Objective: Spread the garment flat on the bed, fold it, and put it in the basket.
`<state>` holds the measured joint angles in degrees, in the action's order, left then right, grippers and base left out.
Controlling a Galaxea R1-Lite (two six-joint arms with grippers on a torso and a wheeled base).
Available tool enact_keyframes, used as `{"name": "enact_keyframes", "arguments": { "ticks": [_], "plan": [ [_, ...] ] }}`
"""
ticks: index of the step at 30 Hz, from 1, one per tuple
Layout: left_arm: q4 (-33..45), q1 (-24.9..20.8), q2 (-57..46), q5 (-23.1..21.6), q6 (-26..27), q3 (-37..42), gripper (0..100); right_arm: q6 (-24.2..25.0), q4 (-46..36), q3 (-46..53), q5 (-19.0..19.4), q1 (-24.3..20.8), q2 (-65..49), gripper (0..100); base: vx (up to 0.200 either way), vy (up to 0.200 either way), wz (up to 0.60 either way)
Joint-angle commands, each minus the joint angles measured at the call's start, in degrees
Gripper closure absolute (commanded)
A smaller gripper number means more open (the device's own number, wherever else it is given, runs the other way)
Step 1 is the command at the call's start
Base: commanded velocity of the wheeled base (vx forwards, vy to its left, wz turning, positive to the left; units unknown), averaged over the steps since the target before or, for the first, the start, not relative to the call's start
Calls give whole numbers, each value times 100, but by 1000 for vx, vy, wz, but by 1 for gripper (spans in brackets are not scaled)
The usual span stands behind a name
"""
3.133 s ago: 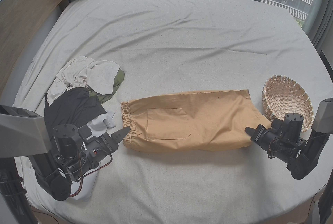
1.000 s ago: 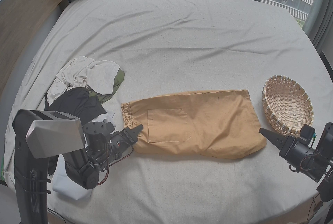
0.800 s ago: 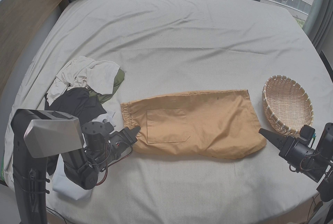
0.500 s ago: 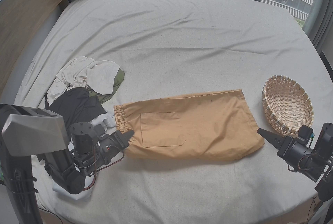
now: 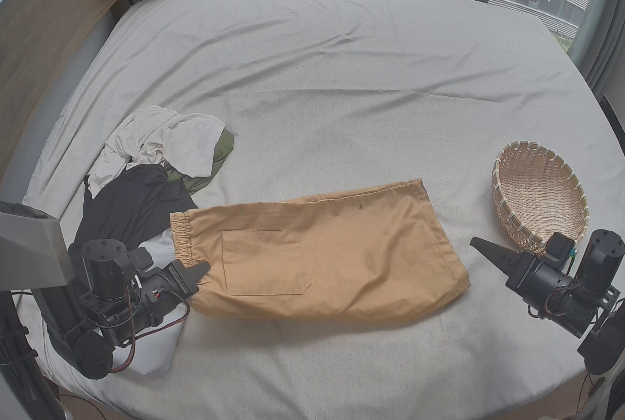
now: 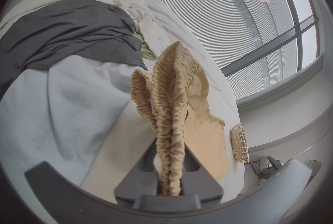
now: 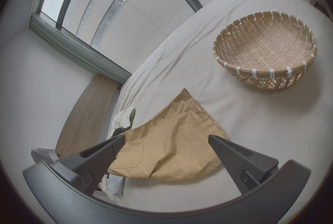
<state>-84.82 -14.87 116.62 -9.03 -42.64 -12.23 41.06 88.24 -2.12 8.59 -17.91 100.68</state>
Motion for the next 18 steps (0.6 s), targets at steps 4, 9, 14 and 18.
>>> {"name": "enact_keyframes", "arguments": {
  "ticks": [4,9,14,18],
  "plan": [
    [-26,-148,-209,7,10,-263,100,60,1,1,-7,-134,83,0,0,0,0],
    [-26,-499,-236,-2,2,-649,100,166,1,-34,2,-134,74,0,0,0,0],
    [-34,-965,-236,-20,-7,-1045,100,192,1,-60,2,-239,74,0,0,0,0],
    [-8,-1343,-218,-20,-7,-1379,100,227,1,-60,-7,-275,39,0,0,0,0]
  ]
}}
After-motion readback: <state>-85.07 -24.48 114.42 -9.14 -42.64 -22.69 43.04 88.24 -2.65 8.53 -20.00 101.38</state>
